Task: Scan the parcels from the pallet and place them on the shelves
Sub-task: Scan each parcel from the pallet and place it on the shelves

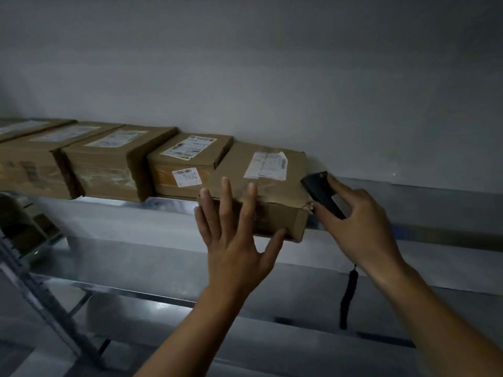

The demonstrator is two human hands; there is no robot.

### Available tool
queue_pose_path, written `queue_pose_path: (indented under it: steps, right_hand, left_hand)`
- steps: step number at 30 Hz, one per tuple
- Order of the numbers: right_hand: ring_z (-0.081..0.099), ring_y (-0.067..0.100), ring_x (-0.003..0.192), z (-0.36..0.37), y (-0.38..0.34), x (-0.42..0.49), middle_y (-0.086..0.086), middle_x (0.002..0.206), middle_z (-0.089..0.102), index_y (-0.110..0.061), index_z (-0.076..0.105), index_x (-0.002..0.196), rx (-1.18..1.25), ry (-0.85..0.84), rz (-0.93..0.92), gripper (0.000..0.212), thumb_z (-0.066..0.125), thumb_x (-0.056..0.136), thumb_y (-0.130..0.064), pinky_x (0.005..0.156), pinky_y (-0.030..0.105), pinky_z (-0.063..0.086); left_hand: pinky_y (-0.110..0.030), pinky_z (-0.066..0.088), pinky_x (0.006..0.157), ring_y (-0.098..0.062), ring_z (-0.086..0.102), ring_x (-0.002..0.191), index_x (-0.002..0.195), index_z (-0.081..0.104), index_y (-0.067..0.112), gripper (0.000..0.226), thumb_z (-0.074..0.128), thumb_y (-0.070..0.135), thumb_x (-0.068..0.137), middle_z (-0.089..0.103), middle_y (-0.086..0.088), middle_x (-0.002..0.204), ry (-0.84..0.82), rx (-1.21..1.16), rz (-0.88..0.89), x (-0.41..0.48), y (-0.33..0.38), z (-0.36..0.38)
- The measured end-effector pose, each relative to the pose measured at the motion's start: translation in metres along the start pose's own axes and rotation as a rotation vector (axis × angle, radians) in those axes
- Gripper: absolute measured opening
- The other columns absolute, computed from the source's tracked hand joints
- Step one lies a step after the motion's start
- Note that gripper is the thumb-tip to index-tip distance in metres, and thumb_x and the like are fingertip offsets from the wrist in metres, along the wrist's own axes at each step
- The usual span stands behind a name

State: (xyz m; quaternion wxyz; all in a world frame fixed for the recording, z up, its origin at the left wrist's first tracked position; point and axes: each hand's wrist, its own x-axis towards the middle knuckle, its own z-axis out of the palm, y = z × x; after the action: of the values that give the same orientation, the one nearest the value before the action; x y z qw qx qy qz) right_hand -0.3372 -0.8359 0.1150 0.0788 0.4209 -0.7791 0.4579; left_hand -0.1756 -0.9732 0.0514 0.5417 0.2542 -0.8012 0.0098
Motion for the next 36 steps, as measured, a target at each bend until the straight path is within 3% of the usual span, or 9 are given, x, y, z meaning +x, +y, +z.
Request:
queue_pose_path:
  steps: [4, 11, 16, 20, 23, 28, 32, 36]
  right_hand:
    - [0.052, 0.014, 0.109, 0.005, 0.003, 0.024, 0.001, 0.123, 0.056, -0.051, 0.034, 0.147, -0.018, -0.064, 0.003, 0.073, 0.055, 0.08, -0.071, 0.083, 0.028, 0.041]
    - [0.056, 0.018, 0.116, 0.002, 0.002, 0.05, 0.003, 0.132, 0.057, -0.044, 0.039, 0.149, -0.079, -0.108, 0.04, 0.072, 0.062, 0.085, -0.066, 0.084, 0.025, 0.041]
    - [0.052, 0.009, 0.107, -0.023, 0.014, 0.012, -0.001, 0.13, 0.056, -0.045, 0.039, 0.149, -0.096, -0.038, 0.134, 0.074, 0.064, 0.083, -0.068, 0.083, 0.022, 0.04]
    - [0.057, 0.013, 0.109, -0.055, 0.036, -0.058, -0.005, 0.124, 0.06, -0.053, 0.043, 0.144, -0.168, 0.052, 0.244, 0.068, 0.062, 0.081, -0.071, 0.082, 0.028, 0.047]
    - [0.059, 0.021, 0.115, -0.085, 0.063, -0.122, 0.002, 0.127, 0.061, -0.046, 0.047, 0.145, -0.268, 0.116, 0.383, 0.068, 0.064, 0.083, -0.066, 0.091, 0.036, 0.051]
    - [0.055, 0.023, 0.125, -0.163, 0.112, -0.247, 0.001, 0.142, 0.057, -0.037, 0.053, 0.143, -0.33, 0.209, 0.67, 0.067, 0.071, 0.082, -0.058, 0.097, 0.043, 0.052]
    - [0.055, 0.019, 0.125, -0.231, 0.142, -0.337, -0.007, 0.147, 0.052, -0.044, 0.047, 0.146, -0.348, 0.252, 0.932, 0.073, 0.068, 0.08, -0.067, 0.087, 0.03, 0.049]
    - [0.053, 0.018, 0.128, -0.287, 0.165, -0.408, -0.01, 0.147, 0.05, -0.043, 0.044, 0.148, -0.352, 0.363, 1.048, 0.076, 0.067, 0.08, -0.069, 0.1, 0.036, 0.049]
  left_hand:
    - [-0.063, 0.006, 0.124, -0.045, -0.005, 0.156, 0.162, 0.019, 0.011, 0.107, 0.057, 0.077, 0.086, 0.001, -0.019, 0.17, -0.012, 0.008, -0.067, 0.011, -0.002, 0.02]
    - [-0.064, 0.01, 0.123, -0.042, -0.007, 0.156, 0.163, 0.017, 0.013, 0.108, 0.056, 0.079, 0.086, -0.001, -0.015, 0.171, -0.054, 0.016, -0.12, 0.019, 0.005, 0.028]
    - [-0.061, 0.007, 0.124, -0.043, -0.007, 0.156, 0.163, 0.018, 0.012, 0.104, 0.065, 0.069, 0.089, 0.002, -0.02, 0.17, -0.026, -0.101, -0.113, 0.005, 0.016, 0.018]
    - [-0.055, 0.01, 0.126, -0.043, -0.002, 0.156, 0.159, 0.026, 0.012, 0.086, 0.069, 0.049, 0.094, 0.012, -0.019, 0.168, -0.033, -0.386, -0.012, -0.038, 0.047, 0.016]
    - [-0.056, 0.016, 0.125, -0.041, 0.003, 0.157, 0.154, 0.033, 0.011, 0.077, 0.071, 0.038, 0.093, 0.025, -0.015, 0.166, -0.171, -0.636, 0.044, -0.083, 0.086, 0.021]
    - [-0.045, 0.022, 0.125, -0.028, 0.01, 0.158, 0.15, 0.044, 0.015, 0.066, 0.064, 0.045, 0.095, 0.035, -0.003, 0.163, -0.551, -0.92, 0.075, -0.157, 0.173, 0.03]
    - [-0.031, 0.018, 0.126, -0.022, 0.015, 0.157, 0.144, 0.05, 0.017, 0.062, 0.062, 0.052, 0.094, 0.038, 0.0, 0.16, -0.798, -1.057, 0.186, -0.207, 0.247, 0.042]
    - [-0.035, 0.028, 0.122, -0.016, 0.026, 0.153, 0.146, 0.047, 0.023, 0.07, 0.061, 0.063, 0.09, 0.041, 0.002, 0.156, -1.049, -1.17, 0.252, -0.247, 0.333, 0.06]
